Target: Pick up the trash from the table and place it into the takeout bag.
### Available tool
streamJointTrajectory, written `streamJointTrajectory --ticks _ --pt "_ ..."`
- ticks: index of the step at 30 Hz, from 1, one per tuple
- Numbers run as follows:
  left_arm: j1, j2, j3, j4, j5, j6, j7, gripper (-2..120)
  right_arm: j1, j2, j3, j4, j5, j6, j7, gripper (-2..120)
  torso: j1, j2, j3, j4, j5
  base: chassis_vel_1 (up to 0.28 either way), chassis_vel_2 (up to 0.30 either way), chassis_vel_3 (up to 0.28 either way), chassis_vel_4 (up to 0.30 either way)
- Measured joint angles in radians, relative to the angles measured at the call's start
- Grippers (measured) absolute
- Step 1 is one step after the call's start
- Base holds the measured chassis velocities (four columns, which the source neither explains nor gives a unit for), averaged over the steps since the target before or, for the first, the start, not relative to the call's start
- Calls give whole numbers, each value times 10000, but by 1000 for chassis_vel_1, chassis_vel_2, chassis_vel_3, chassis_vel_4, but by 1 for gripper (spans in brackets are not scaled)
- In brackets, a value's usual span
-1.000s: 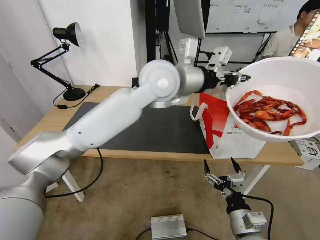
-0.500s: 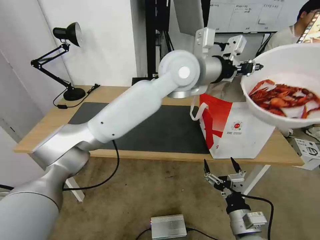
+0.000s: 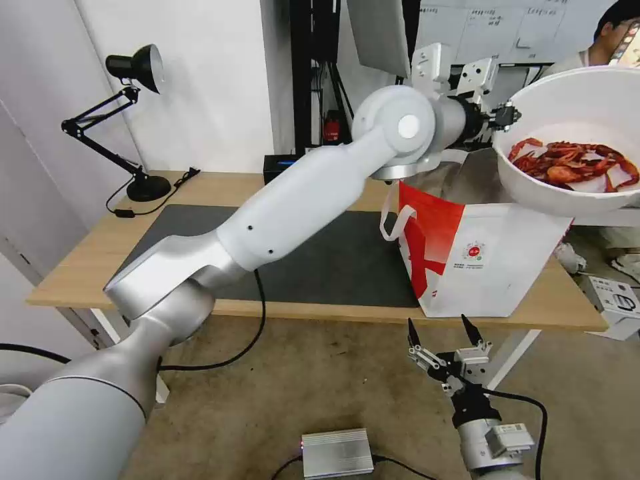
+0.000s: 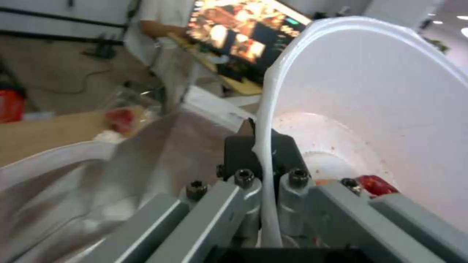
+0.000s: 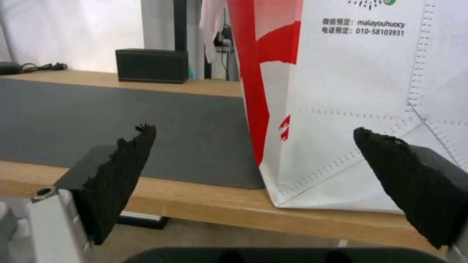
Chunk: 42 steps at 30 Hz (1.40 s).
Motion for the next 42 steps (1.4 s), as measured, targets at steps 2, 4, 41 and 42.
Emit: streamJointTrajectory --ticks 2,4,41,42 --pt "0 -177 -48 266 68 -25 -420 0 1 0 0 0 0 0 0 100 0 0 0 -1 0 0 0 0 0" --pt "0 -221 -52 365 76 -73 -625 0 0 0 0 0 0 0 0 100 0 0 0 -2 0 0 0 0 0" --pt "471 -201 577 1079 680 -13 -2530 0 1 0 0 0 0 0 0 100 -2 0 0 0 -1 0 0 0 0" --pt "471 -201 577 1079 680 -13 -2530 0 1 0 0 0 0 0 0 100 -2 0 0 0 -1 0 0 0 0"
